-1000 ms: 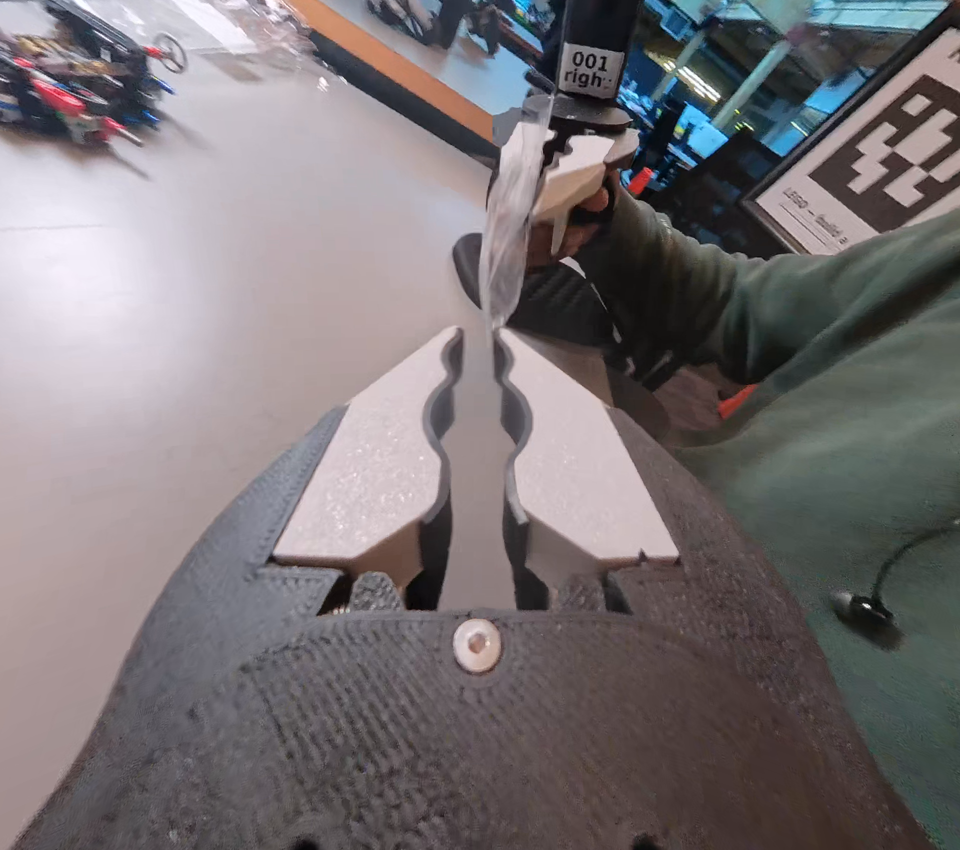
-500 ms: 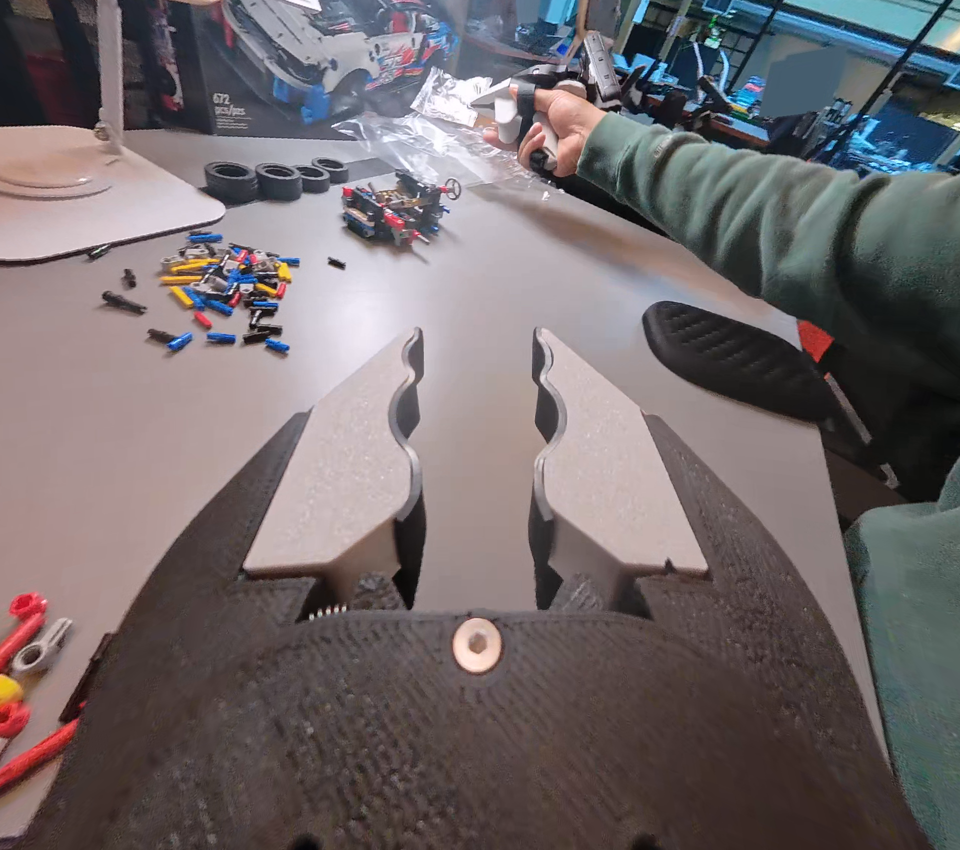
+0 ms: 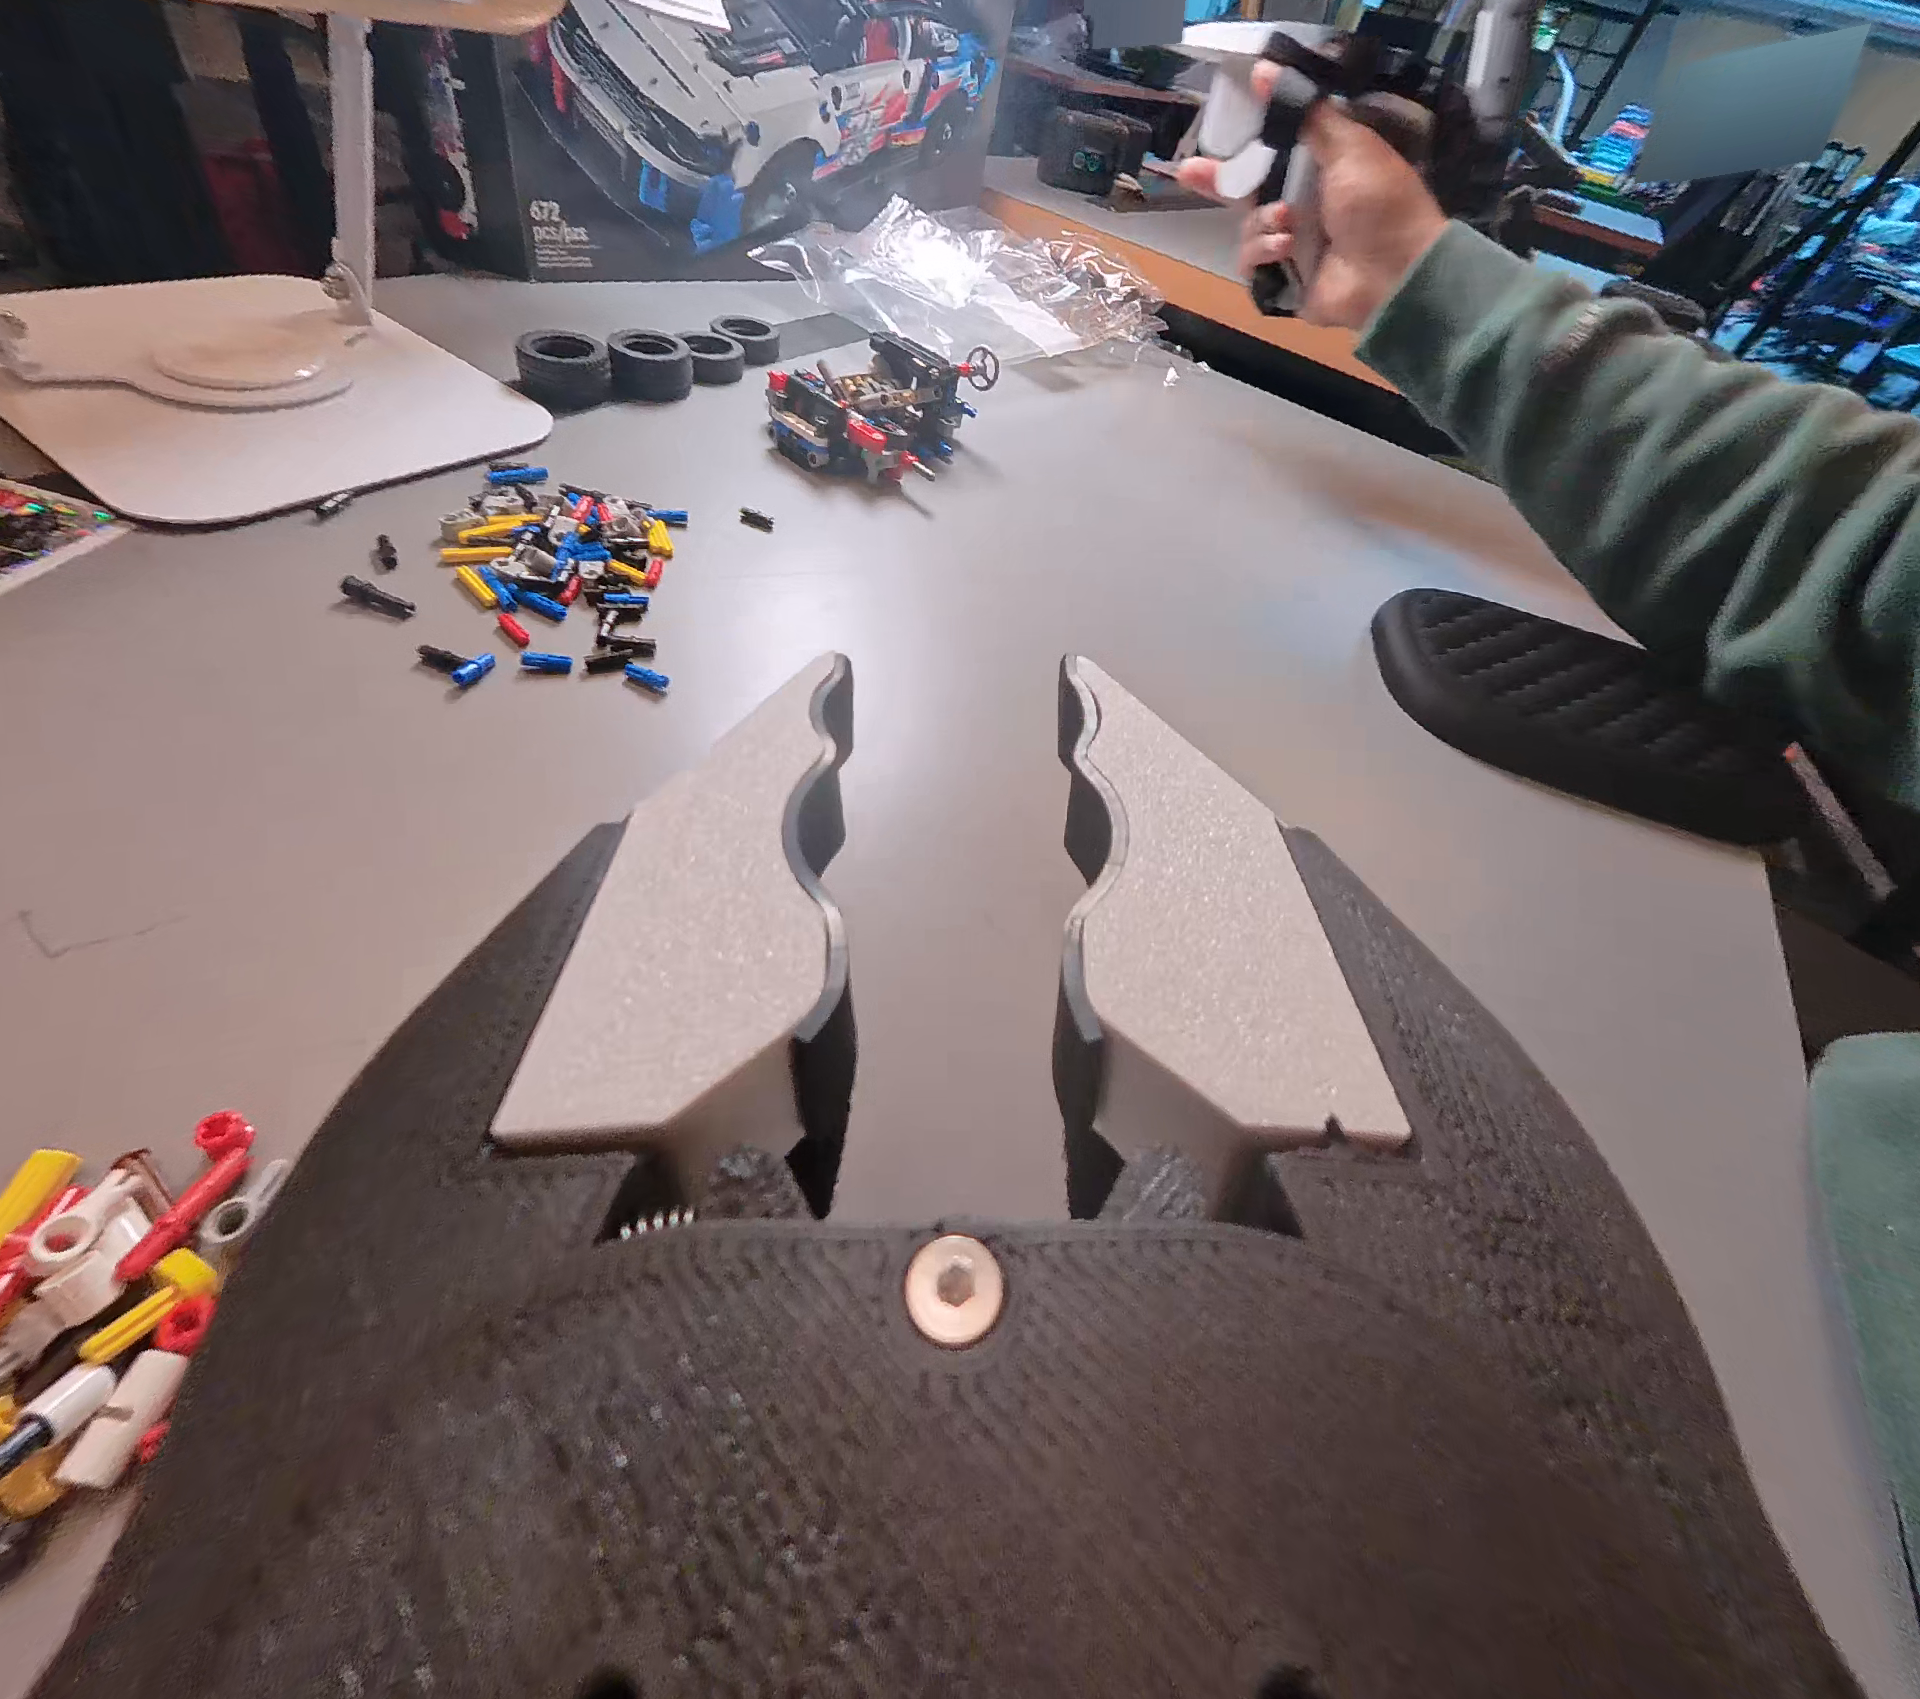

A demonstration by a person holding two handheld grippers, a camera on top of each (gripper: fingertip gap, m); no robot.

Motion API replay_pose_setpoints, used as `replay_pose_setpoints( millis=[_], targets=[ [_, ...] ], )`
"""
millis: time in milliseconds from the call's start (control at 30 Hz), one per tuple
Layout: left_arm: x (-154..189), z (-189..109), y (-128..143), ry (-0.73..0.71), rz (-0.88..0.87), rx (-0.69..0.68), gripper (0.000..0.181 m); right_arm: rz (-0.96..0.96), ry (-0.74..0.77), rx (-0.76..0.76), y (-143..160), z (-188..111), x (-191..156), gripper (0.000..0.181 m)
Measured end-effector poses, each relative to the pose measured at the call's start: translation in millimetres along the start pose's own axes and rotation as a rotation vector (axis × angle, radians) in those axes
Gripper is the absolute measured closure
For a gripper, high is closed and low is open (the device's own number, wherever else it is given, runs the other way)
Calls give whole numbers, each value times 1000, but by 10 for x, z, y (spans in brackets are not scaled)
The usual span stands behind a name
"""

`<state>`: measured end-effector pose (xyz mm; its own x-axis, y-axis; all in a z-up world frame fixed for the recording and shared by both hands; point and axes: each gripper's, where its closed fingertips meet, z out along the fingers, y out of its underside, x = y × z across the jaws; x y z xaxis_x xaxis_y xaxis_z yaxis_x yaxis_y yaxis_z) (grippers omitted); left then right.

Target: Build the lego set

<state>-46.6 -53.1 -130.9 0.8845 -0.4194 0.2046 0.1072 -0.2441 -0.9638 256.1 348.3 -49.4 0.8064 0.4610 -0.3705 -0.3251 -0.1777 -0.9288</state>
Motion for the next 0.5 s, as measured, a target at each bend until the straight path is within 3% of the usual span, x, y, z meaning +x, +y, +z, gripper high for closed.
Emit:
replay_pose_setpoints(
  millis=[133,167,200,233,333,433,500],
  targets=[
    [-107,-103,-123,-87,50,44,147,-181,36,82,-121,-670,122,148],
    [-140,-132,-150,-110,64,54,148,-230,68,93,-111,-818,197,157],
    [-177,-161,-170,-131,76,62,149,-280,95,98,-83,-949,269,181],
    [-215,-186,-185,-149,82,69,150,-330,123,75,-17,-1037,354,181],
    [-305,-228,-202,-177,67,81,153,-464,273,-44,295,-1150,774,181],
    [-359,-232,-159,-192,61,72,154,-543,323,-141,671,-1091,1057,181],
    [-414,-251,-131,-227,86,52,154,-622,319,-161,704,-1037,1056,166]
  ],
)
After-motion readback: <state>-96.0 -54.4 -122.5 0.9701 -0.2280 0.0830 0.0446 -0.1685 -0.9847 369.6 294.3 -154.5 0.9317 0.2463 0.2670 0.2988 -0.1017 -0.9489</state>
